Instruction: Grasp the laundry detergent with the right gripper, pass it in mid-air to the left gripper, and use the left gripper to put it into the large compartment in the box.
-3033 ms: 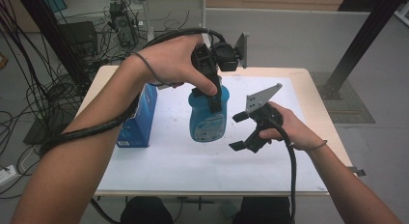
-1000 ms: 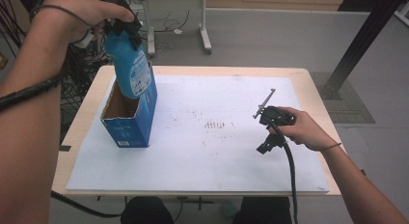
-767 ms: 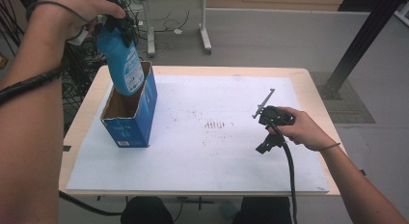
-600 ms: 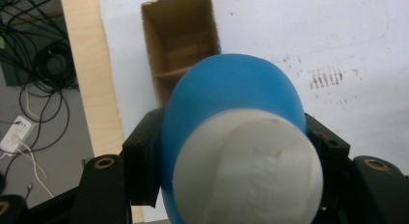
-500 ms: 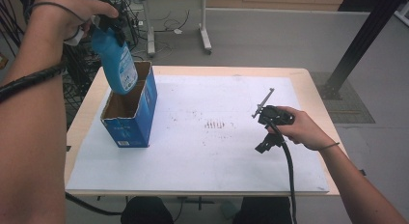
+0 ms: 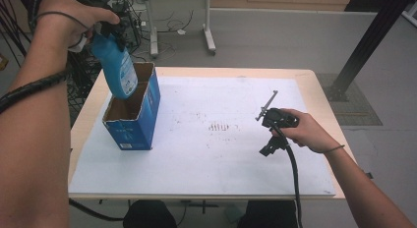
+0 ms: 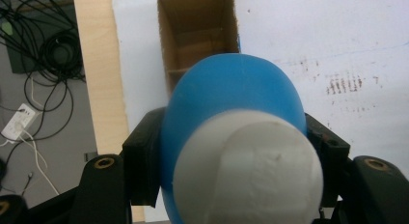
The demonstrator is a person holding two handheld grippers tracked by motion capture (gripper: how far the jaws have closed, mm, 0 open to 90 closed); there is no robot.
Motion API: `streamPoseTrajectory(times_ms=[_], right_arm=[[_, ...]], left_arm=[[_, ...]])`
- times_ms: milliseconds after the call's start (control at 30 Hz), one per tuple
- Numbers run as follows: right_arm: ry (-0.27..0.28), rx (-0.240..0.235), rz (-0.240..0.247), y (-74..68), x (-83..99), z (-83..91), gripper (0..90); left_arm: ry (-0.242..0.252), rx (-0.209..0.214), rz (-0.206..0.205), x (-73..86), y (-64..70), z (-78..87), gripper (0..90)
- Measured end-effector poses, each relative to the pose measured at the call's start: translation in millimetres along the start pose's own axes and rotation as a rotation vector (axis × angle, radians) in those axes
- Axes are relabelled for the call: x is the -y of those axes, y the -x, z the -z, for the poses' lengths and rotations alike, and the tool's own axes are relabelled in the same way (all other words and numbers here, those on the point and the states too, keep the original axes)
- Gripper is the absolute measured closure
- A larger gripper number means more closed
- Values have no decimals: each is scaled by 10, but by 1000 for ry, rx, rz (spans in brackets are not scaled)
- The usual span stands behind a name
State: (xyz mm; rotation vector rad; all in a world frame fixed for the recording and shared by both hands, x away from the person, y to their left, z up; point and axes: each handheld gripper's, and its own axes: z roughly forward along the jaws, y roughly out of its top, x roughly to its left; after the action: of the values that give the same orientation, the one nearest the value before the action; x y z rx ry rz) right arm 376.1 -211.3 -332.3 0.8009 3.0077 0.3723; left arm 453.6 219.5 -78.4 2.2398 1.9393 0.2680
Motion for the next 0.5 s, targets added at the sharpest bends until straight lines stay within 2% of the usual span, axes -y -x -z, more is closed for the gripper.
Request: streamPoseTrajectory(times_ms=[267, 500], right_arm=[[-2, 4, 7, -15, 7, -2, 38], [-2, 10, 2, -18, 25, 6, 40]], left_arm=[[-29, 3, 11, 39, -53, -204, 373], [-34, 17, 17, 85, -82, -324, 373]])
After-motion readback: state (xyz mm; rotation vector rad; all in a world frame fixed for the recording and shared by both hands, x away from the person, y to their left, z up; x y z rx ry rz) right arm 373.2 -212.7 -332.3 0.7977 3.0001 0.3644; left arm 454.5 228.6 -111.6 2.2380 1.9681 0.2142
